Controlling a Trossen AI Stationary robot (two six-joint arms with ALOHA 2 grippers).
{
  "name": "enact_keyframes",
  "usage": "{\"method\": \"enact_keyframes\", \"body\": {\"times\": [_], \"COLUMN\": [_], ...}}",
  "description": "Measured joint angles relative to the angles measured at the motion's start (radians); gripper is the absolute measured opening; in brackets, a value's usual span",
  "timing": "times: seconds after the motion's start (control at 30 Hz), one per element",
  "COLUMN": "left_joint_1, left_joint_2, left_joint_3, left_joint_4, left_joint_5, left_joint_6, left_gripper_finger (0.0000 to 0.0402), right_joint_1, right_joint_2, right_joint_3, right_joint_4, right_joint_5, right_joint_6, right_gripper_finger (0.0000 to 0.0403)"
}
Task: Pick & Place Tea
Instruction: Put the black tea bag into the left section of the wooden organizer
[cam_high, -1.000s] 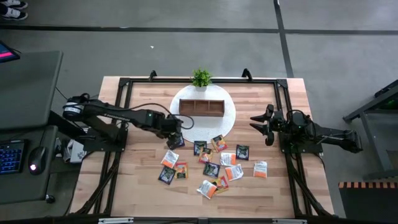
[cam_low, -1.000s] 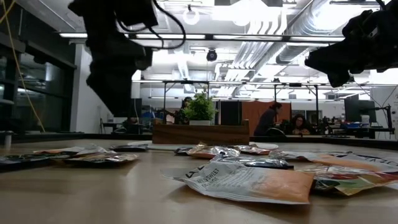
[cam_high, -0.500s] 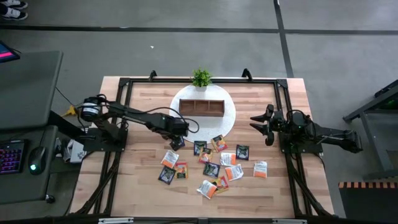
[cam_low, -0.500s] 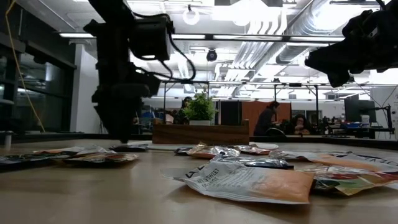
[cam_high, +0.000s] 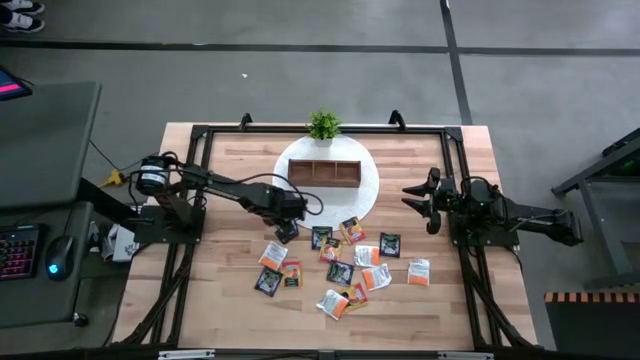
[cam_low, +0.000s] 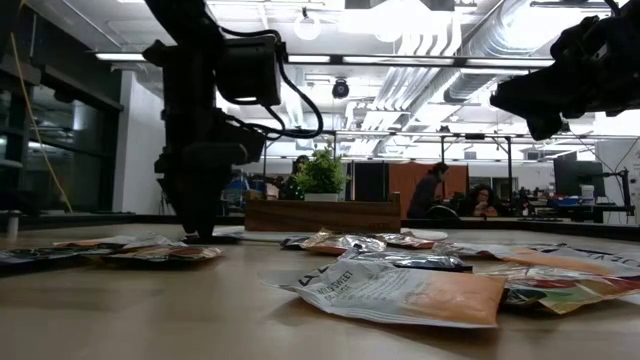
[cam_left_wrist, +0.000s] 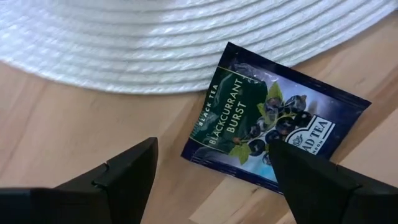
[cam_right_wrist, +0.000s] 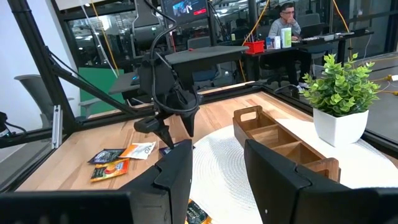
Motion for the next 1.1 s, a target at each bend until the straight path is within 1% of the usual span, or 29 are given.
{"method": "enact_keyframes", "body": {"times": [0.13,0.27,0.7,0.8,1.0,1.1], "left_joint_1": [0.001,0.016,0.026,0.026,0.026,0.026], "left_joint_2": [0.001,0.002,0.004,0.004,-0.001,-0.002], "left_joint_3": [-0.002,-0.003,-0.005,-0.016,-0.067,-0.078], "left_joint_4": [0.004,0.024,0.027,0.034,0.071,0.079], "left_joint_5": [0.012,0.074,0.094,0.092,0.085,0.084], "left_joint_6": [0.011,0.011,0.027,0.029,0.015,0.003], "left_gripper_finger": [0.0307,0.0307,0.0305,0.0289,0.0238,0.0218], "right_joint_1": [0.000,0.000,0.000,0.000,0.000,0.000], "right_joint_2": [0.000,0.000,0.000,0.000,0.000,0.000], "right_joint_3": [0.000,0.000,0.000,0.000,0.000,0.000], "right_joint_4": [0.000,0.000,0.000,-0.001,-0.001,-0.001], "right_joint_5": [0.000,0.000,0.000,0.000,0.000,0.000], "right_joint_6": [0.000,0.000,0.000,0.000,0.000,0.000], "right_gripper_finger": [0.0142,0.0142,0.0142,0.0142,0.0142,0.0142]}}
